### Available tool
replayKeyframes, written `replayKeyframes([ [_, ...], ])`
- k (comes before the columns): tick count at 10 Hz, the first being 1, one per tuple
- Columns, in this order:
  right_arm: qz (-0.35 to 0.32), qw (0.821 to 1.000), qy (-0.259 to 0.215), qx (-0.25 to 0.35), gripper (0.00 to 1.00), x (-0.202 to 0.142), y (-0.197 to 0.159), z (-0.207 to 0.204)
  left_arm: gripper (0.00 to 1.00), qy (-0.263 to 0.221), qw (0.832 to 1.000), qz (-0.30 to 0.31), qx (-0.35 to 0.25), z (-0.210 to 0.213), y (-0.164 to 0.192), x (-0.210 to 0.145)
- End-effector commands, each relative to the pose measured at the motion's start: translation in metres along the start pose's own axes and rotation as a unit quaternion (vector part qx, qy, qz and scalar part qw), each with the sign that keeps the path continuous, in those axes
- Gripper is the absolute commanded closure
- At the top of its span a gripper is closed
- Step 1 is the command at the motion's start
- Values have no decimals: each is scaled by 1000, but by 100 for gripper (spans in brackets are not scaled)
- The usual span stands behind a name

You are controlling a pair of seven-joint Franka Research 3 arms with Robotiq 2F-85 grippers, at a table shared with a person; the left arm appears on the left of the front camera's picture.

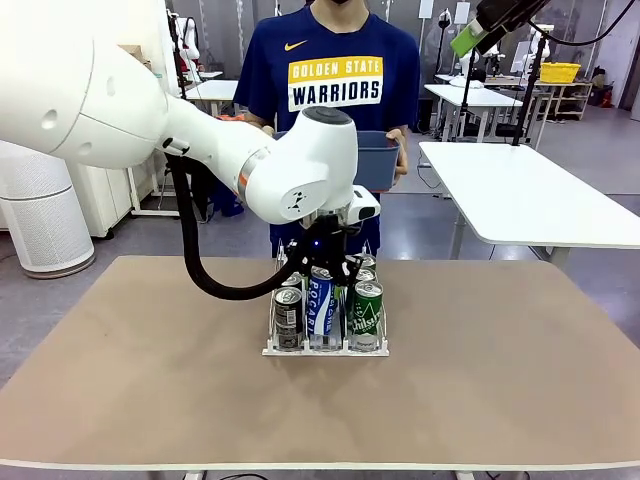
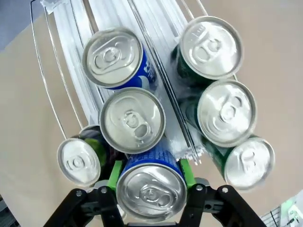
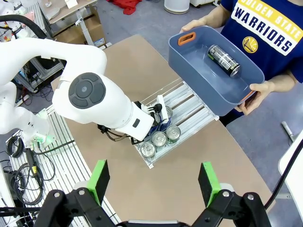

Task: Fill the beverage cans into the dispenser.
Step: Place the picked Ionic drink in the line of the Automatic Can Dispenser with the same cans.

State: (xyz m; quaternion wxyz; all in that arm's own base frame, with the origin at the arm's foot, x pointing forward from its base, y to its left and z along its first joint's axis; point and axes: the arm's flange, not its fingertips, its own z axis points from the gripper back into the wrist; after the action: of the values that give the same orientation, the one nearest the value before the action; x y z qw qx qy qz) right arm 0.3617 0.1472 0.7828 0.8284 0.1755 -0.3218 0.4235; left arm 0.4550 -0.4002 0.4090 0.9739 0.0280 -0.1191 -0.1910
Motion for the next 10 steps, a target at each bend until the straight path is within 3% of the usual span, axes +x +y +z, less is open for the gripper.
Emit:
replayKeyframes([
  [1,1,1000,3,4,0,-1,1,0,43,-21,998,13,58,-6,25,9],
  [4,1,1000,3,4,0,-1,1,0,43,-9,1000,-2,19,0,20,6],
  [5,1,1000,3,4,0,-1,1,0,43,-7,1000,9,6,-1,2,4],
  [10,1,1000,3,4,0,-1,1,0,43,-5,1000,22,-10,7,-12,-19],
])
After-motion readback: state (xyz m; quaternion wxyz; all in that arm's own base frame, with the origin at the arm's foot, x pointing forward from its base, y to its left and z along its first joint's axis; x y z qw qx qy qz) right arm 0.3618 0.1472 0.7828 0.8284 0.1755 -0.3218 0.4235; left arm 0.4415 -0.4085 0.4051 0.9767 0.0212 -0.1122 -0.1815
